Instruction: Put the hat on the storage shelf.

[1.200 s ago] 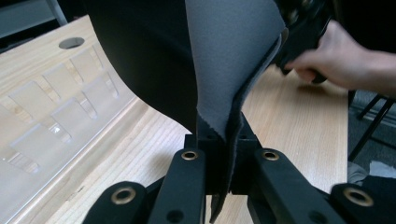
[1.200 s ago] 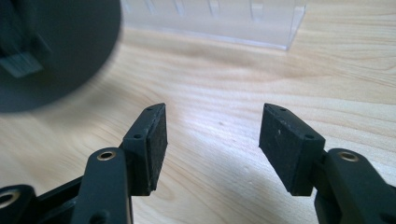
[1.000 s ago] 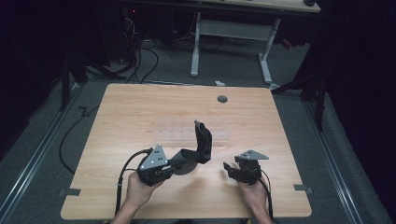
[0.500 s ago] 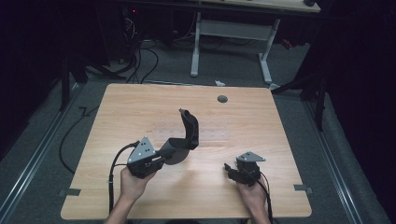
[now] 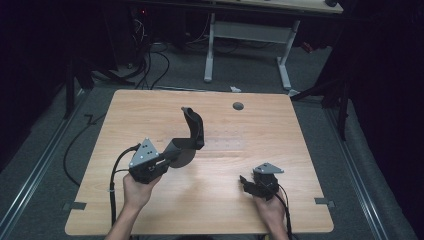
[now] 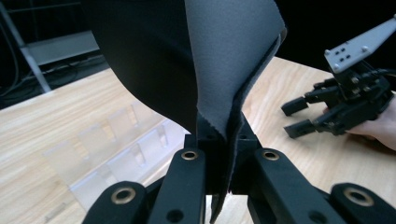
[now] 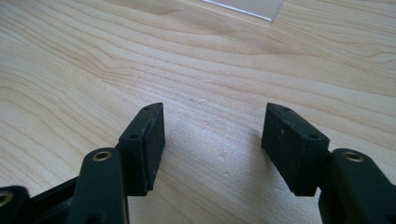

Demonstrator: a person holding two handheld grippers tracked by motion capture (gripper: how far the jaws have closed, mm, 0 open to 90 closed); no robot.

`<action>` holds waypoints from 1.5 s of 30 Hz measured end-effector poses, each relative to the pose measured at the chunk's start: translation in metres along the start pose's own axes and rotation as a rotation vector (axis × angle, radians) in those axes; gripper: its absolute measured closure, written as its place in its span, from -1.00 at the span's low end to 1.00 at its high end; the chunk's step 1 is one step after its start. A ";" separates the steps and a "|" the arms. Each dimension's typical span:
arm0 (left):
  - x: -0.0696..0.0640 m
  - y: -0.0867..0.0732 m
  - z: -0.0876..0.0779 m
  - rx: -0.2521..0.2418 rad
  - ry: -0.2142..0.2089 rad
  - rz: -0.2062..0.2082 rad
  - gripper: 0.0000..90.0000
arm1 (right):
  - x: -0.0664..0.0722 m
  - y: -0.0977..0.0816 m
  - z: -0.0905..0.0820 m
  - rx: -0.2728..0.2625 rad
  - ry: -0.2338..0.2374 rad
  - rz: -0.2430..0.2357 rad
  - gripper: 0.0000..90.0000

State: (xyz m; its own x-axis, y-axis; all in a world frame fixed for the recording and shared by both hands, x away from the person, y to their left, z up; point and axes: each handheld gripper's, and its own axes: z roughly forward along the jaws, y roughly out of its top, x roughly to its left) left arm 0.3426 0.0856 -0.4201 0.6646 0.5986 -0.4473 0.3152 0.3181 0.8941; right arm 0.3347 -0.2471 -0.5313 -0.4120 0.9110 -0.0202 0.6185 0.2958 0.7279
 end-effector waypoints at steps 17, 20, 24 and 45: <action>0.017 0.015 0.011 -0.061 0.069 0.009 0.92 | 0.000 0.000 0.000 0.000 0.002 -0.001 -0.15; 0.021 0.017 0.012 -0.077 0.083 0.012 0.92 | 0.001 0.000 0.000 0.000 0.002 -0.001 -0.15; 0.028 0.018 0.014 -0.094 0.116 0.021 0.92 | 0.001 0.000 0.000 0.000 0.002 -0.001 -0.15; 0.057 0.021 0.032 -0.105 0.238 0.053 0.92 | 0.001 0.000 0.000 0.001 0.001 -0.002 -0.16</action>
State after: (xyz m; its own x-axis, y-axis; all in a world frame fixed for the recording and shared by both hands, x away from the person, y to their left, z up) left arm 0.4089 0.1025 -0.4264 0.4960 0.7686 -0.4041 0.2041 0.3491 0.9146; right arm 0.3344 -0.2466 -0.5314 -0.4139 0.9101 -0.0204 0.6185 0.2976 0.7273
